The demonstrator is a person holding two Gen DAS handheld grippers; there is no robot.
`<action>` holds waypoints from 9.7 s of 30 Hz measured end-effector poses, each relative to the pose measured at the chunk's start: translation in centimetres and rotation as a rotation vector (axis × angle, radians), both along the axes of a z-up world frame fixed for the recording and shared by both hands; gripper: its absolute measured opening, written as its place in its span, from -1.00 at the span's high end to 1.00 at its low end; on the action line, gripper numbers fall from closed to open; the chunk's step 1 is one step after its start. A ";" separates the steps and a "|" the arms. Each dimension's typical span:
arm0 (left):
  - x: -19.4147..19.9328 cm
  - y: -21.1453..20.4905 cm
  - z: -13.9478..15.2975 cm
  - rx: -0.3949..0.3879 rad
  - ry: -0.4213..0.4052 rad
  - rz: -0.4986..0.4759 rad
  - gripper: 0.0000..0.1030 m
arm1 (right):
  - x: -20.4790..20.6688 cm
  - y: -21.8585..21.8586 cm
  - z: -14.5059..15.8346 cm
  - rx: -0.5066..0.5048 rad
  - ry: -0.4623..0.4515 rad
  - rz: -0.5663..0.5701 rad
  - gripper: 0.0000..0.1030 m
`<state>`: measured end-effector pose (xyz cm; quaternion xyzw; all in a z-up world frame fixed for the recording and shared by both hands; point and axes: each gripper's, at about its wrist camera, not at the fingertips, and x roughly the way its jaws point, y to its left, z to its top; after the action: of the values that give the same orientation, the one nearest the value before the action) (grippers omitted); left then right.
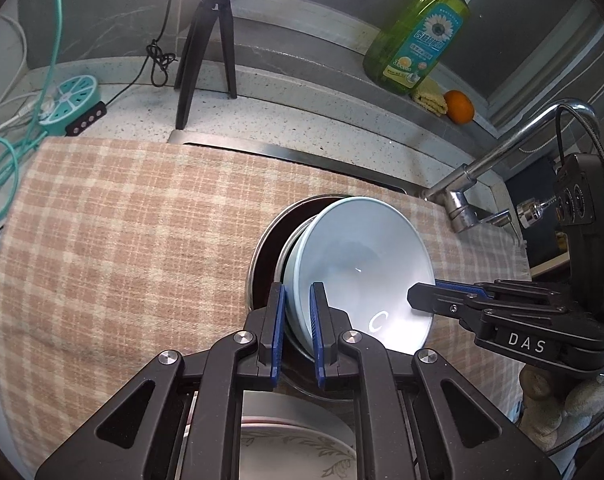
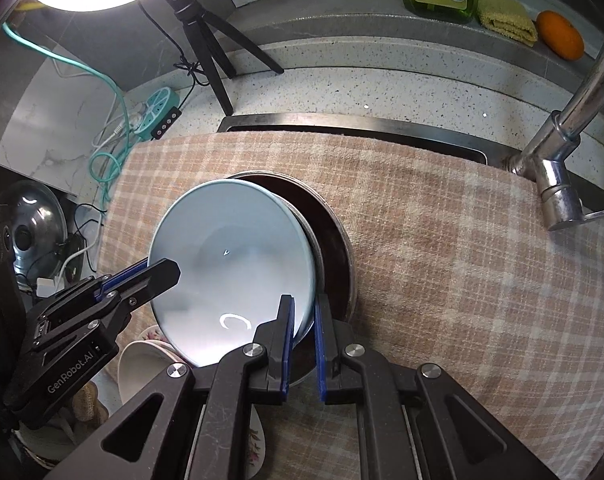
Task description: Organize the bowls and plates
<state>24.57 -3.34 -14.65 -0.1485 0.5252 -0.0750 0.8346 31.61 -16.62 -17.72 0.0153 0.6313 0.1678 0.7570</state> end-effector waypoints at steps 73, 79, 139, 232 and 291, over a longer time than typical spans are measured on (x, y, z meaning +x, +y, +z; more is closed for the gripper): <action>0.7 3.6 -2.8 -0.135 0.062 0.049 0.68 | -0.1 -5.8 -2.4 0.308 0.011 -0.161 0.65; 0.9 3.3 -3.3 -0.135 0.070 0.047 0.78 | 0.0 -5.7 -2.3 0.296 0.009 -0.154 0.66; -7.5 6.0 4.2 -0.078 -0.081 -0.027 0.87 | -10.6 -1.1 4.5 0.340 -0.070 -0.238 0.70; -17.3 12.4 3.3 -0.018 -0.152 0.021 0.47 | -25.4 -1.4 4.8 0.136 -0.283 -0.380 0.37; -29.6 1.7 10.5 0.314 -0.361 0.096 -0.60 | -34.8 -1.5 12.2 -0.080 -0.690 -0.206 -0.65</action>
<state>-5.06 -1.60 -4.19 -0.0258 0.3651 0.0220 0.9303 -3.19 -18.07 -5.52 -0.0083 0.3400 0.0609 0.9384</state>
